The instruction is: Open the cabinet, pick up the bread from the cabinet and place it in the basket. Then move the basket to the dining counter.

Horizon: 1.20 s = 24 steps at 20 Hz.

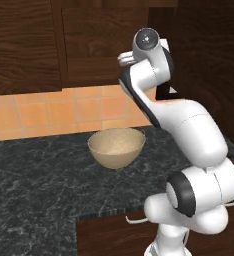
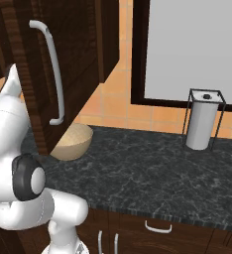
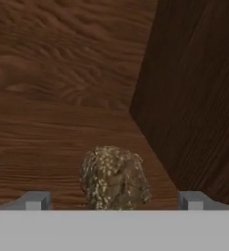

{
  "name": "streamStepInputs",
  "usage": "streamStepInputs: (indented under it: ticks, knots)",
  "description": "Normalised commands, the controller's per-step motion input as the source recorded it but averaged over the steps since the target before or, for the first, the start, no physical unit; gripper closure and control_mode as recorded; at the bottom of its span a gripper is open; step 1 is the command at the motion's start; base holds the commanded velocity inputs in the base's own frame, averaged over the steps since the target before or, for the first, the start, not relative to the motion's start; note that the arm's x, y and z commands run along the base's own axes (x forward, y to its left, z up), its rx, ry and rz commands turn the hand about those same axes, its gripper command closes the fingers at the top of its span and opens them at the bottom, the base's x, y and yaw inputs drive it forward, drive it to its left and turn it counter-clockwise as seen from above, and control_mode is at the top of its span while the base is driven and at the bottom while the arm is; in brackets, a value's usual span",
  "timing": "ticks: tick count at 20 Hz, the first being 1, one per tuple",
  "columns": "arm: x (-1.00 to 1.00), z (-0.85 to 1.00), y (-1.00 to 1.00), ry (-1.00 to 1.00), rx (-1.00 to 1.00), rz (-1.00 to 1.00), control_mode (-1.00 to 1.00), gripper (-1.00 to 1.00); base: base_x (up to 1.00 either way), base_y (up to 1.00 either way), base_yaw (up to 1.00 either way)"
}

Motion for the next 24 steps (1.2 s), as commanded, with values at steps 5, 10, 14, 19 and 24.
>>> streamStepInputs:
  ticks: [5, 10, 14, 19, 24]
  knots:
    - [0.8, 0.0, 0.07, 0.13, -0.05, 0.0, -1.0, -1.0, 0.0, 0.0, 0.0]
    - [0.47, -0.02, 0.0, 0.24, -0.02, 0.0, -1.0, -1.0, 0.0, 0.0, 0.0]
    - [0.21, -0.04, 0.0, 0.15, -0.03, 0.0, -1.0, -1.0, 0.0, 0.0, 0.0]
    - [0.22, -0.27, 0.0, 0.08, -0.06, 0.0, -1.0, -1.0, 0.0, 0.0, 0.0]
    - [0.48, -0.01, 0.0, 0.0, -0.04, 0.0, -1.0, -1.0, 0.0, 0.0, 0.0]
